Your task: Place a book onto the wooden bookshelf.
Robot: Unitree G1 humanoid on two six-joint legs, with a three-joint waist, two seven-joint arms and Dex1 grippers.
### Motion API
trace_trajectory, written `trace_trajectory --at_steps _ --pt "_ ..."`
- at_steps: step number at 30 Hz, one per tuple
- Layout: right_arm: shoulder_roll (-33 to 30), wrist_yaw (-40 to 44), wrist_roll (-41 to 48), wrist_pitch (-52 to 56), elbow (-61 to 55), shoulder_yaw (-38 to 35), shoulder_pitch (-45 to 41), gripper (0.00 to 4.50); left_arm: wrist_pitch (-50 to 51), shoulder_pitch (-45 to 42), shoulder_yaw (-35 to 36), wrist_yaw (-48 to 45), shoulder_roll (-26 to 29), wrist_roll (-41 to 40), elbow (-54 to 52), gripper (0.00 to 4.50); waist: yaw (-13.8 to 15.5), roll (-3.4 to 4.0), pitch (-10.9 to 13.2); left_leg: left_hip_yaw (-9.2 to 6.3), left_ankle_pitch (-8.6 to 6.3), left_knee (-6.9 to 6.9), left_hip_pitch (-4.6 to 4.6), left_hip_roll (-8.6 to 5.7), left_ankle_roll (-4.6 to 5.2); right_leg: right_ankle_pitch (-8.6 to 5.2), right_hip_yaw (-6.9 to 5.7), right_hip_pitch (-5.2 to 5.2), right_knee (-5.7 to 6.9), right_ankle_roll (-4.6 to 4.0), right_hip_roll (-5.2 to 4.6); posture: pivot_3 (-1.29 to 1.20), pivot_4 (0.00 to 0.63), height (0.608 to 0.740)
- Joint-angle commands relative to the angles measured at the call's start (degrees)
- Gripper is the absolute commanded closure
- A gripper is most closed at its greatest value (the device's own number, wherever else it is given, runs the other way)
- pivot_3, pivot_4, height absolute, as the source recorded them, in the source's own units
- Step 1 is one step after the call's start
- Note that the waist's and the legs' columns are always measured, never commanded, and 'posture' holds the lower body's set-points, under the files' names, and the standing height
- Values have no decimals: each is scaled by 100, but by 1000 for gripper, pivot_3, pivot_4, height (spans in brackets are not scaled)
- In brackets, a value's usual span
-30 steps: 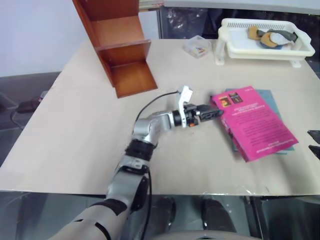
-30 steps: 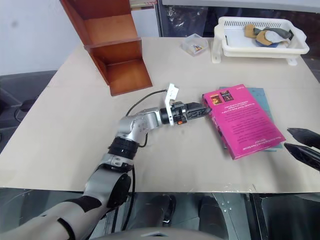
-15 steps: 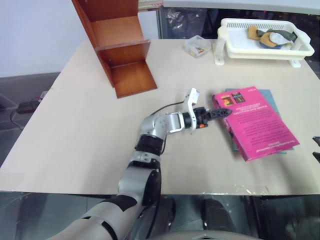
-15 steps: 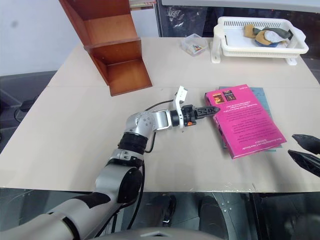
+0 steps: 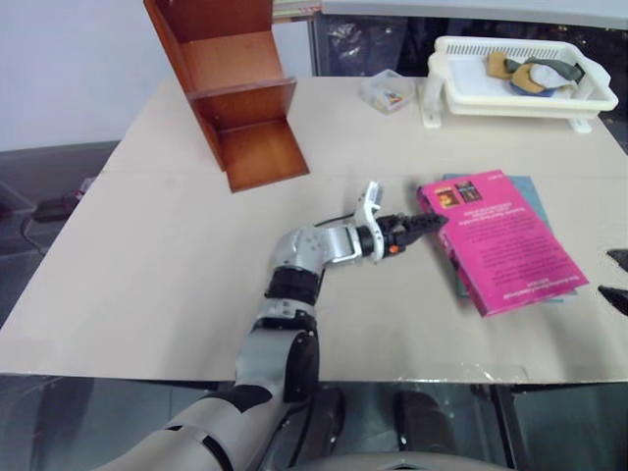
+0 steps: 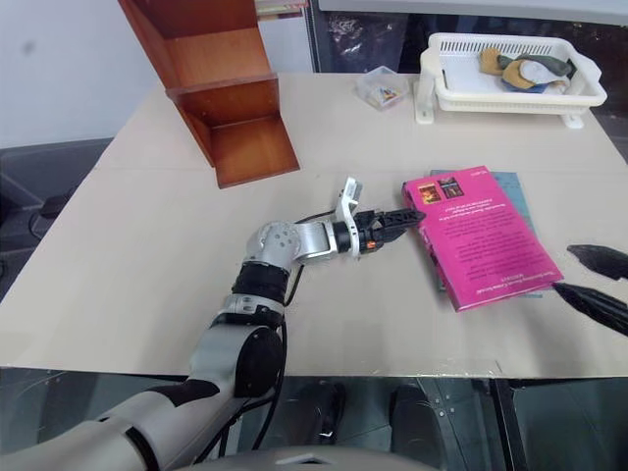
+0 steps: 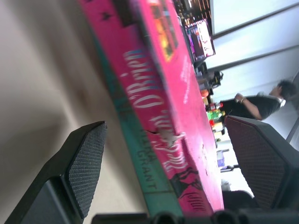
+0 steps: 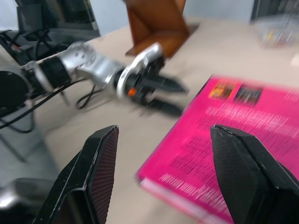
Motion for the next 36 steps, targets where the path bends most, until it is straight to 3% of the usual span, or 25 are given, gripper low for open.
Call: trace_trajectory --at_steps 1,11,24,27,34,35,36 --pt "-305 546 -217 -505 450 -155 -248 1323 -10 -259 148 223 -680 -322 79 54 -3 0 0 2 0 0 0 -1 0 0 1 0 0 0 0 0 150 740" --pt "-698 1304 -1019 -1316 1047 31 -410 1323 -143 -533 184 450 -878 -751 358 54 -6 0 0 2 0 1 1 -1 -1 1 2 0 2 1 1 0 150 740" --pt "-547 1291 -1264 -1574 1093 172 -370 1323 -254 -690 -14 383 -1038 -885 915 54 -8 2 -1 2 0 1 2 -1 -1 1 4 0 3 0 1 0 150 740" --pt "-541 1412 -1335 -1614 1084 221 -239 1323 -271 -707 -15 364 -1111 -904 1075 847 -9 2 -1 2 0 1 2 -1 -1 1 4 0 3 0 1 0 150 740" --pt "-480 1443 -1495 -1829 1120 270 -9 1323 -367 -821 139 396 -1093 -1139 1202 4099 -12 3 -2 3 0 3 3 -1 -2 1 5 1 4 1 0 0 150 740" --pt "-468 1435 -1506 -1854 1133 291 -12 1323 -396 -853 189 421 -1073 -1199 1224 4409 -11 3 -2 3 0 4 4 -1 -2 1 5 1 6 2 0 0 150 740" --pt "-457 1425 -1516 -1873 1146 310 -15 1323 -428 -880 249 453 -1054 -1267 1251 4409 -12 3 -2 3 0 4 3 -1 -2 1 5 1 7 2 0 0 150 740"
